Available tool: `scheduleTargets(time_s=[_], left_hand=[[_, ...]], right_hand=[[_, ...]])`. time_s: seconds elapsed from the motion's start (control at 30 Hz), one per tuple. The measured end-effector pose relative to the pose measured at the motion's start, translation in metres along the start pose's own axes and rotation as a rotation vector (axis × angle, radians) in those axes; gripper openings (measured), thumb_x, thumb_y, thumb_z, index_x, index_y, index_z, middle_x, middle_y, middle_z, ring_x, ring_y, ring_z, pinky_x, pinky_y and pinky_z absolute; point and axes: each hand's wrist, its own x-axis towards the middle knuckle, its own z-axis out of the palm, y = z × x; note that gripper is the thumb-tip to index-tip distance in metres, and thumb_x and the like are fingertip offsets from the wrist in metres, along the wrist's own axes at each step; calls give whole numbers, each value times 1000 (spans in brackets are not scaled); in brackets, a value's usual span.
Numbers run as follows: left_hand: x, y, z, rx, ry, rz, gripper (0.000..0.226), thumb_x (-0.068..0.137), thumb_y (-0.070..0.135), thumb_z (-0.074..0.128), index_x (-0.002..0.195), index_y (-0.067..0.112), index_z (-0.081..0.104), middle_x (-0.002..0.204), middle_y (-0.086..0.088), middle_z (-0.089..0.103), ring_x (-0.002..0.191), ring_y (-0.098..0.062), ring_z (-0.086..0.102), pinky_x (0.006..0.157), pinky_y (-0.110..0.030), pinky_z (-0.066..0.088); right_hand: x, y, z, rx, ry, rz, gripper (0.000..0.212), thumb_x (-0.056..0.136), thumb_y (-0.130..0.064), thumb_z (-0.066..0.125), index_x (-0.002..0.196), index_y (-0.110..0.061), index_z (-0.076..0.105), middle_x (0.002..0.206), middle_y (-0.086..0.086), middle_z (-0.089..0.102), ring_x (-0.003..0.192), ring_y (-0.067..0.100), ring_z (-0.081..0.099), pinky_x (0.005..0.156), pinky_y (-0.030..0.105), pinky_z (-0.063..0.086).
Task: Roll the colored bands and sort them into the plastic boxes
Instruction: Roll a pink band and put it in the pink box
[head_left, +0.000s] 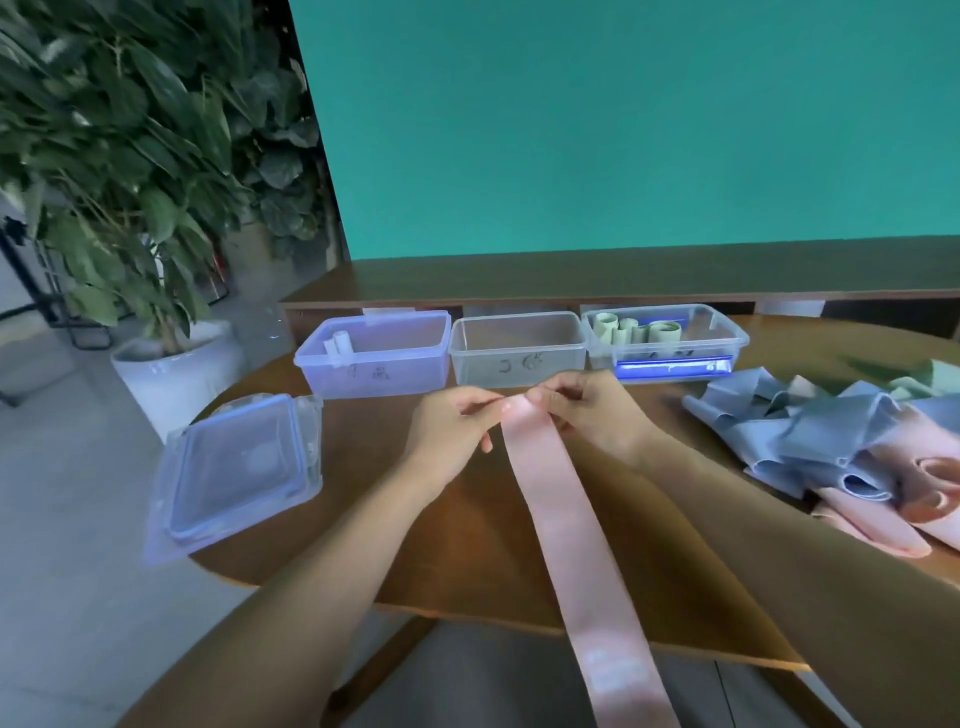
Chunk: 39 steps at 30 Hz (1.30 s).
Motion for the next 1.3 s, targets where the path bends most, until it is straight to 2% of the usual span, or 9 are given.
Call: scheduleTargets(time_s=[0.13,0.4,0.63,0.83,0.97,1.07,1.13,1.2,1.3], left_hand=[[26,-18,6,-24,10,-49,10,89,32,74,93,25,79,57,6,65,53,-9,57,53,-21,38],[66,-43,16,-16,63,-53,10,90,30,73,96,24,79,57,10,66,53,-7,58,59,-24,44],[82,-50,24,-12,102,-19,11,90,22,73,98,23,79,89,10,75,73,-9,66,73,-25,56],[78,-49,24,66,99,-46,19,91,26,72,109,24,76,107,7,74,92,-14,70,85,-24,58],[70,-50,21,83,142,-76,30,90,30,72,119,24,72,111,5,74,96,-12,69,90,-31,58],[52,-45,18,181,159,-52,25,94,37,66,113,23,74,108,7,73,97,-9,65,91,-29,55],[34,-40,15,245,147,-25,28,98,40,59,98,18,75,94,6,73,85,-8,63,78,-24,47],[14,-36,13,347,143,9,47,101,46,49,71,12,61,69,1,62,68,-13,57,66,-29,40],[-20,-26,11,465,104,67,56,104,47,40,59,16,48,60,3,50,63,-11,52,63,-30,33]], right_hand=[[25,21,9,29,13,43,17,97,-24,66,98,-10,76,91,-7,72,78,6,67,62,15,52],[61,47,23,-29,82,95,15,100,-31,62,94,-23,74,51,-17,60,48,1,50,56,7,42],[72,54,29,-113,172,91,12,100,-32,62,100,-25,72,69,-11,66,49,1,56,56,10,42],[59,48,25,-184,227,105,35,99,-41,61,123,-17,69,114,-2,72,96,13,66,85,22,49],[37,41,23,-271,175,8,36,100,-44,57,116,-15,72,106,-5,69,96,9,60,71,1,38],[17,37,19,-210,155,4,41,100,-51,52,101,-17,75,94,-7,73,88,12,65,70,7,44],[3,33,15,-152,119,26,48,99,-57,48,91,-19,76,86,-6,75,84,7,67,75,18,48],[-13,29,11,-75,90,36,50,98,-59,46,91,-21,77,82,-7,75,80,3,67,78,21,49],[-36,23,7,65,80,25,50,100,-56,44,90,-22,78,77,-2,74,74,7,67,79,24,50]])
